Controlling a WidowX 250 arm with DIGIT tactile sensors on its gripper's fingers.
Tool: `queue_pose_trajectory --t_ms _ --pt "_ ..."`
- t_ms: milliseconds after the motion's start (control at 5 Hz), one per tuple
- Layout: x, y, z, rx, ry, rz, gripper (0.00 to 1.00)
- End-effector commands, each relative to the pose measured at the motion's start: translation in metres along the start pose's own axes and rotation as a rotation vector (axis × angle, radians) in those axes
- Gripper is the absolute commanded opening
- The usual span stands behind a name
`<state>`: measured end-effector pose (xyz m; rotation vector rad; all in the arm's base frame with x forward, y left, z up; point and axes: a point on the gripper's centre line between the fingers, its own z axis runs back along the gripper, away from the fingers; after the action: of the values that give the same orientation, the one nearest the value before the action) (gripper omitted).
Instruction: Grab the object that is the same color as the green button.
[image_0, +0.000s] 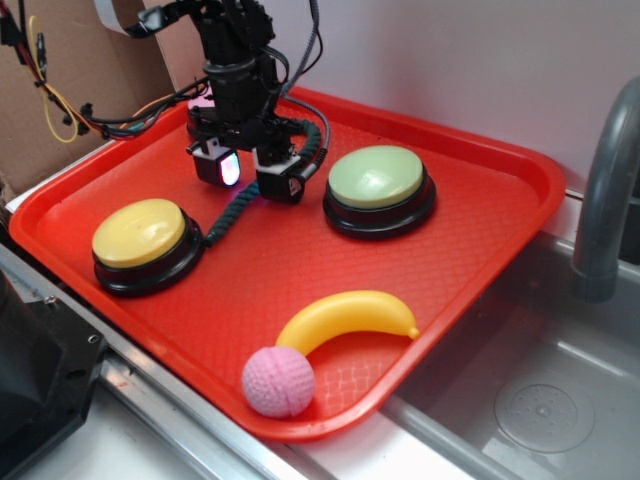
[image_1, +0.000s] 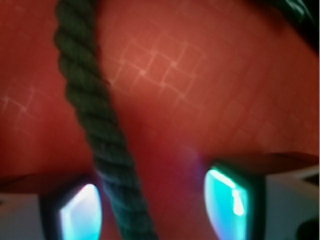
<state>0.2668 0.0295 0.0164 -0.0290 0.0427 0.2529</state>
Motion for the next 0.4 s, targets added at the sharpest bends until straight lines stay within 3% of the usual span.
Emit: queue_pose_trajectory --t_ms 0,200 --pt "0.0063 0.0063 -0.0020 -0.028 -0.013 -0.016 0.00" --pt "0.0078 0.0074 0.0029 -0.030 -0.022 -0.021 0.00"
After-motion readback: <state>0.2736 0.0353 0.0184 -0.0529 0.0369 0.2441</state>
